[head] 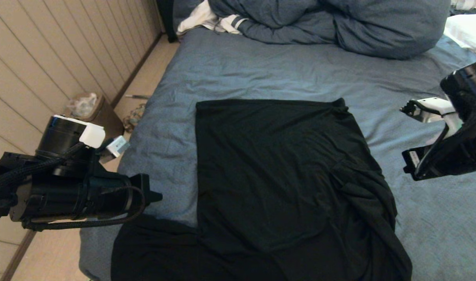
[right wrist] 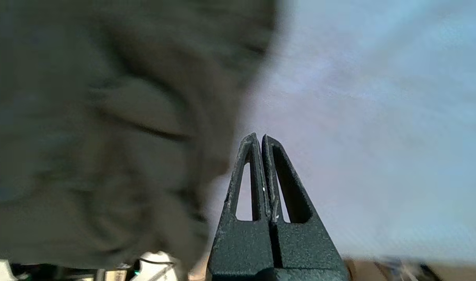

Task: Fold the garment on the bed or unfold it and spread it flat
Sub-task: Unford the black T-shirt

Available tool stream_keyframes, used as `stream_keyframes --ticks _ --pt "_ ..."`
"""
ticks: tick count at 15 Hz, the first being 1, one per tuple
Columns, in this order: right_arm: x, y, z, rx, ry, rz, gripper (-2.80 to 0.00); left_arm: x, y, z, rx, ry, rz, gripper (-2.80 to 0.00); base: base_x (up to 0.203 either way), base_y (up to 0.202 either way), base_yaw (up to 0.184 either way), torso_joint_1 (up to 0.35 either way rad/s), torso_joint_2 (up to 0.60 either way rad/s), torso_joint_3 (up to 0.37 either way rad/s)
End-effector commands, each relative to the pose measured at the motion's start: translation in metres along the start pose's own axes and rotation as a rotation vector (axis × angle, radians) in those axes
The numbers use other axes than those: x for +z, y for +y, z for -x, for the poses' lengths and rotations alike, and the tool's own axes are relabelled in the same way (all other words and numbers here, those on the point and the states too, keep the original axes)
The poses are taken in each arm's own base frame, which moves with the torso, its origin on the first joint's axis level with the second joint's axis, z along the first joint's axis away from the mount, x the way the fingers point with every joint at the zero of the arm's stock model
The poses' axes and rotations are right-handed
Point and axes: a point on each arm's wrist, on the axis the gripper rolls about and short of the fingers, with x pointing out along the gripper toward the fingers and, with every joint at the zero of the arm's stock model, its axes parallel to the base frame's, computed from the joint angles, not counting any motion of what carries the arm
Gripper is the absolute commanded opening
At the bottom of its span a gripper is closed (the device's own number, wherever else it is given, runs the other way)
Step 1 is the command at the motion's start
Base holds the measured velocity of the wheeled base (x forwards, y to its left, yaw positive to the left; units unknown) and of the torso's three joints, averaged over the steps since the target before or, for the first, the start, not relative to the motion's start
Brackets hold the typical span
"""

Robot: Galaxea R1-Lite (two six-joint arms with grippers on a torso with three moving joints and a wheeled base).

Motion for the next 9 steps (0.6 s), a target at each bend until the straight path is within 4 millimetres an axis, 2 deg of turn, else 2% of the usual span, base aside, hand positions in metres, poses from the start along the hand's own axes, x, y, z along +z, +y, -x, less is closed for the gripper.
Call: stream_keyframes --ticks 1,3,4,7,9 --pt "-0.007 0.031 -0.009 0.072 0.016 0.081 -2.80 -0.001 0.001 -0.003 0.005 0.012 0.004 -2.80 0.000 0.000 0.000 0.000 0.00 0.000" --pt "-0.012 0.055 -0.020 0.121 -0.035 0.130 -2.80 -0.002 0.000 -0.004 -0.006 0.022 0.002 -2.80 0.000 0.000 0.000 0.000 0.00 0.000" --pt "-0.014 0.061 -0.027 0.118 -0.062 0.140 0.00 -0.002 0.000 -0.004 -0.014 0.027 0.003 -2.80 0.000 0.000 0.000 0.000 0.00 0.000" --pt "-0.023 0.074 -0.055 0.046 -0.070 0.201 0.00 -0.003 0.000 -0.007 -0.024 0.044 0.004 -2.80 0.000 0.000 0.000 0.000 0.00 0.000" --pt "-0.029 0.081 -0.061 0.042 -0.045 0.232 0.00 -0.003 0.001 -0.010 -0.018 0.055 0.005 -2.80 0.000 0.000 0.000 0.000 0.00 0.000"
